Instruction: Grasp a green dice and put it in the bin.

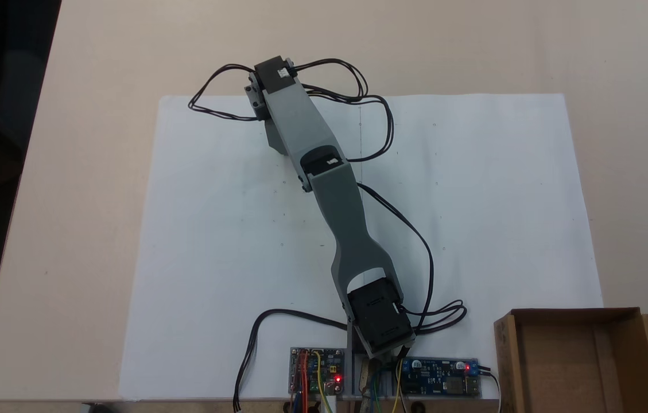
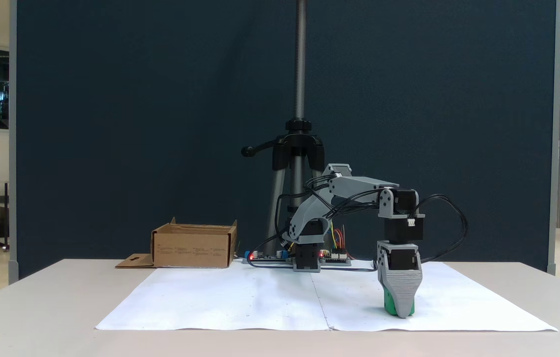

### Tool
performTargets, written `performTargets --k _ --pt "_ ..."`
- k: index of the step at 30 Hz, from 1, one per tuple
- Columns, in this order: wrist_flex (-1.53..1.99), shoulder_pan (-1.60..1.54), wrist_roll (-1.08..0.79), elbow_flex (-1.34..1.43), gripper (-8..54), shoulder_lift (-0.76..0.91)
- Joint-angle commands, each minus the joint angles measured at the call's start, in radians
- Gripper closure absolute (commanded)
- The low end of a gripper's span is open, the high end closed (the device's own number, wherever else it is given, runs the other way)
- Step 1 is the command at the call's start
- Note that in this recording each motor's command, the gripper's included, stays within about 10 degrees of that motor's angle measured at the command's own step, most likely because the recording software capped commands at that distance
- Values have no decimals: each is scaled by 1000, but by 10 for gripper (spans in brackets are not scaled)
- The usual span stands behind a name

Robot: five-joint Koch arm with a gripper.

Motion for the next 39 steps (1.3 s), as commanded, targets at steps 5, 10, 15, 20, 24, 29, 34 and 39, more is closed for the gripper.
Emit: performTargets --k 5,10,15,20,24,29,34,39 --pt "0 -12 77 -44 339 52" --pt "-2 49 80 -44 339 63" --pt "-6 210 75 -11 339 178" --pt "-12 494 31 71 339 399" --pt "-9 624 17 129 339 500" --pt "0 844 -28 190 339 643" --pt "0 1083 -91 192 339 695" --pt "-2 1305 -176 199 339 716"
